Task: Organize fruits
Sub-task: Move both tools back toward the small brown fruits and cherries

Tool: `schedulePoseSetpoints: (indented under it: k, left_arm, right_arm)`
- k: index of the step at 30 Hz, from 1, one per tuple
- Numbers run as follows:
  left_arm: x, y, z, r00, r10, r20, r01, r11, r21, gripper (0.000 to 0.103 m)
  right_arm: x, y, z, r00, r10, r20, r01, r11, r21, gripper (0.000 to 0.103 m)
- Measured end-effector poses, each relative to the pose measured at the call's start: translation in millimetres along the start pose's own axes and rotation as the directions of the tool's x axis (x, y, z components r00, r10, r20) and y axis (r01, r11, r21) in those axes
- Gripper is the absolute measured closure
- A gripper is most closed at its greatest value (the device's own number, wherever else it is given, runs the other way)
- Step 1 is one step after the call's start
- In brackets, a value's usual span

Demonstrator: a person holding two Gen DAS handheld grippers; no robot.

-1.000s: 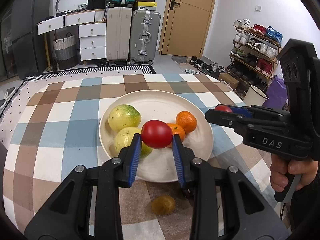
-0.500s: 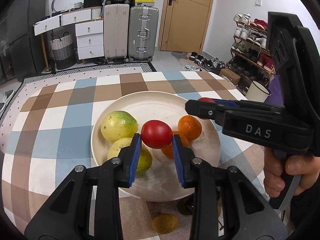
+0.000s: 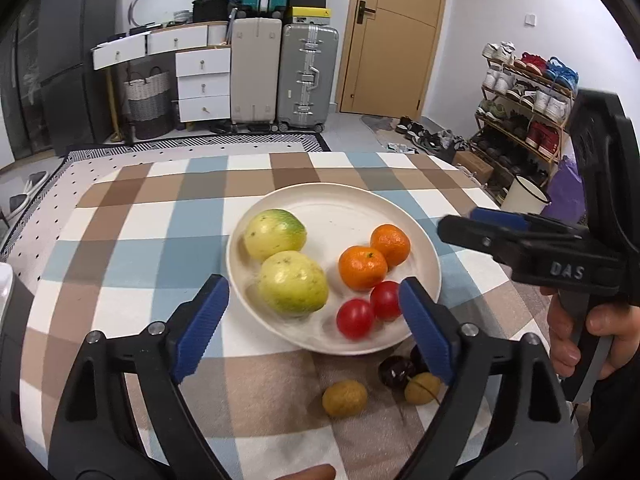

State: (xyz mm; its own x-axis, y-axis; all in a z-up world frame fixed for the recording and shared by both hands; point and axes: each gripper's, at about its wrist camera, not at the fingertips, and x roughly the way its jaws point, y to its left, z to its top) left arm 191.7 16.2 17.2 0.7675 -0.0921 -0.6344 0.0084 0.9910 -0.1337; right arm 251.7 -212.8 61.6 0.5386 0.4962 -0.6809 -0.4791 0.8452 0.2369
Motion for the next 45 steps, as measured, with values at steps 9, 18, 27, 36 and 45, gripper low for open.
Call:
schedulePoseSetpoints:
  k: [9,18,27,36,45]
  left_arm:
    - [-49,5,-19,0.999,0.036,0.032,-0.036,0.999,-0.005,0.001]
    - [-71,13,-44,0.999,0.049,0.018,-0.048,0.998,-0.029,0.001]
    - [-61,13,-60,0.999,0.044,-0.014,-0.044,0.999,-0.024,0.001]
    - [-37,11,-67,0.998,0.029,-0.055,-0.03,0.999,-0.016,0.001]
    - [-22,12,-72,0.996,0.021,-0.084,-0.023,0.999,-0.023,0.001]
  right_arm:
    - [-29,11,-27,1.0,-0.028,-0.007,0.028,0.999,-0.031,0.0]
    - [-38,25,-54,0.998,-0.032,-0.048,0.029,0.998,-0.062,0.0]
    - [-30,37,-75,0.992,-0.066,-0.11,0.053,0.992,-0.114,0.0]
    - [-19,31,-91,0.976,-0.136,-0.168,0.112,0.983,-0.145,0.0]
    - [-2,30,-102,0.969,-0.124,-0.211,0.097,0.986,-0.134,0.0]
